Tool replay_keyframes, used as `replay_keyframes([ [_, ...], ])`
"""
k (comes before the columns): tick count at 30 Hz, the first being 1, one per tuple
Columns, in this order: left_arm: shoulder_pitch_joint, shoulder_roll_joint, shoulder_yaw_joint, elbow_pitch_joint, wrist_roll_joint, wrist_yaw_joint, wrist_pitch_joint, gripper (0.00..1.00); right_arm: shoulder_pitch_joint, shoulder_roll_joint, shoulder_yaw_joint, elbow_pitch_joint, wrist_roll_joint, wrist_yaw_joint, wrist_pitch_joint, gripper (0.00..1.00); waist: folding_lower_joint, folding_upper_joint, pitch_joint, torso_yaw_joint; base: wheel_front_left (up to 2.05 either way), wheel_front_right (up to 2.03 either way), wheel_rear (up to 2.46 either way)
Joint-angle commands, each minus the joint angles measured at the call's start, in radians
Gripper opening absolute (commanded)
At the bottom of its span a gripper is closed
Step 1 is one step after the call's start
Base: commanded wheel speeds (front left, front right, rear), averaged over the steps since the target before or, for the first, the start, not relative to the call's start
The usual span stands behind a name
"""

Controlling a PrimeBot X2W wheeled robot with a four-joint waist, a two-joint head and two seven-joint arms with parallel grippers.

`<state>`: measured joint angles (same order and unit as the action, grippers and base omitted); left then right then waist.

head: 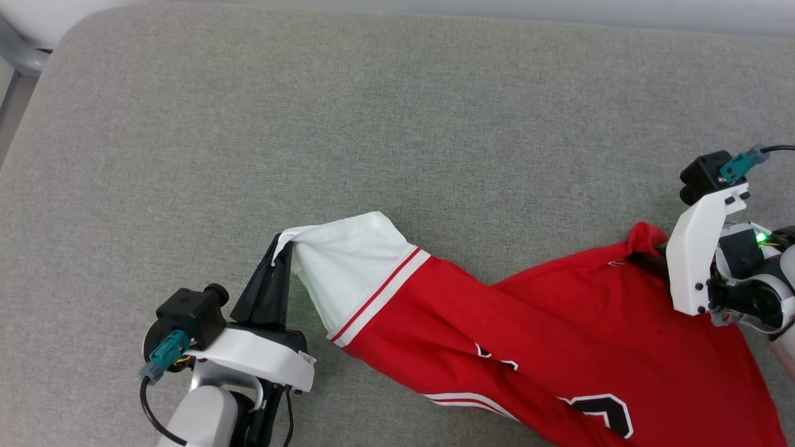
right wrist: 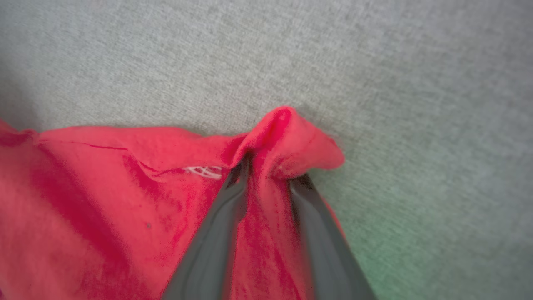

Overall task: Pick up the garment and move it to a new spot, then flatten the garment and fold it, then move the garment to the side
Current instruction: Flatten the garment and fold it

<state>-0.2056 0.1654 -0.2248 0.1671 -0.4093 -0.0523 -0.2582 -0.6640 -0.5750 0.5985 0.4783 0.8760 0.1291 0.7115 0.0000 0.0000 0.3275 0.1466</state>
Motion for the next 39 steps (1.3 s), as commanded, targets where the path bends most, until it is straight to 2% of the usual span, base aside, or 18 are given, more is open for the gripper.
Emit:
replay_keyframes([
  [1,-0.004,-0.003,0.002,0.003,0.001,0.001,-0.003,0.00,0.039,0.017,0.045,0.033,0.009,0.003,0.010,0.00,0.0000,0.0000,-0.005,-0.001,0.00,0.00,0.00],
  [7,-0.039,0.019,0.004,0.016,0.002,-0.012,0.002,0.00,-0.037,-0.022,0.037,0.050,0.020,0.001,-0.078,0.00,0.0000,0.0000,-0.044,-0.005,0.00,0.00,0.00],
  [13,-0.146,0.054,0.020,0.051,-0.021,-0.024,0.071,0.00,-0.104,-0.026,-0.020,0.090,-0.053,0.001,-0.222,0.00,0.0000,0.0000,-0.094,-0.018,0.00,0.00,0.00],
  [18,-0.338,0.074,0.011,0.140,-0.039,-0.043,0.162,0.00,-0.170,-0.004,-0.125,0.161,-0.134,0.001,-0.324,0.00,0.0000,0.0000,-0.111,-0.019,0.00,0.00,0.00],
  [24,-0.607,0.084,-0.003,0.307,-0.039,-0.055,0.225,0.00,-0.297,0.033,-0.246,0.219,-0.241,0.001,-0.397,0.00,0.0000,0.0000,-0.095,-0.039,0.00,0.00,0.00],
  [33,-1.002,0.120,0.003,0.539,0.000,-0.057,0.171,0.00,-0.561,0.085,-0.359,0.244,-0.427,0.000,-0.466,0.00,0.0000,0.0000,-0.034,-0.091,0.00,0.00,0.00],
  [39,-1.191,0.162,0.007,0.624,0.011,-0.063,0.129,0.00,-0.734,0.134,-0.395,0.271,-0.523,0.000,-0.511,0.00,0.0000,0.0000,0.006,-0.139,0.00,0.00,0.00],
])
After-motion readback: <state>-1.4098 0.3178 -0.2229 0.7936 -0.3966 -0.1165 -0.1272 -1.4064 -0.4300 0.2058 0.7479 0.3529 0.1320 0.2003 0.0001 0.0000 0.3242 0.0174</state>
